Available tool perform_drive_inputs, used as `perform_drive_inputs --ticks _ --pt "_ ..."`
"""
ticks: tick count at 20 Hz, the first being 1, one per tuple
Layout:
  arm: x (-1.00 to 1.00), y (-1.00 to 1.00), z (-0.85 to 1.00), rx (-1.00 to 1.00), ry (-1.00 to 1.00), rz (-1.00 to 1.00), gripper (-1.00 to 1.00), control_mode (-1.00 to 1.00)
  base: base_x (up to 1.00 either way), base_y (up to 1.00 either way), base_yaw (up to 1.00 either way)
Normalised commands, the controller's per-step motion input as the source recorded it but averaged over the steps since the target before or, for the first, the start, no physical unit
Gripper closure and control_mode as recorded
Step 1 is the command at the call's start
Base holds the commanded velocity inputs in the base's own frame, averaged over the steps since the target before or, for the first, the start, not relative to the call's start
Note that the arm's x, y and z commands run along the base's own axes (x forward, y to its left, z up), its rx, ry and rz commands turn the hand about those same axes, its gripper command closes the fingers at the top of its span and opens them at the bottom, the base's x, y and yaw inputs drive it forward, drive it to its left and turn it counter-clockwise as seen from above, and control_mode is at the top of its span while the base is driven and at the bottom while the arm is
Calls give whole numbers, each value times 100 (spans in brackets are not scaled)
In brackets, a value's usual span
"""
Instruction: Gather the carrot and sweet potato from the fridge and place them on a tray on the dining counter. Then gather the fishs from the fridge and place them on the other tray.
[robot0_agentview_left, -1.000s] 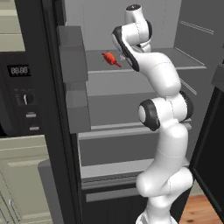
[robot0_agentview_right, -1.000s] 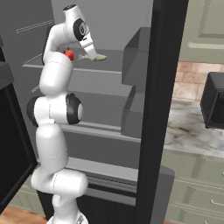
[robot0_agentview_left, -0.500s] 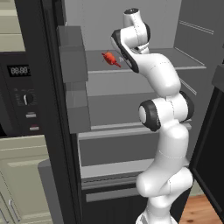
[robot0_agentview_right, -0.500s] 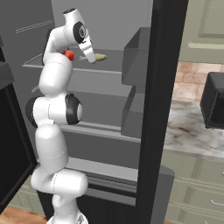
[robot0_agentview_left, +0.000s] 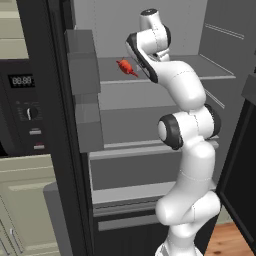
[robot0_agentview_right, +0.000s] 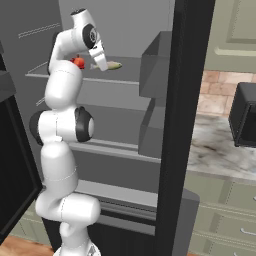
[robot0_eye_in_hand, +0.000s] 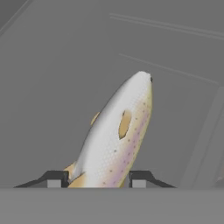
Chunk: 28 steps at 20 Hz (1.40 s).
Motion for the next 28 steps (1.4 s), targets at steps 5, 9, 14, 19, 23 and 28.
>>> perform_drive_inputs --ticks 5,9,14,19,23,28 --pt "-19 0 -5 0 -2 0 100 -100 0 0 0" --pt "-38 0 -13 0 -5 0 100 -100 0 0 0" --pt "-72 -1 -2 0 -14 0 100 -100 0 0 0" --pt "-72 0 0 0 -9 5 100 -100 0 0 0" --pt "-65 0 0 0 -4 21 100 -100 0 0 0" --pt "-66 0 0 0 0 28 100 -100 0 0 0"
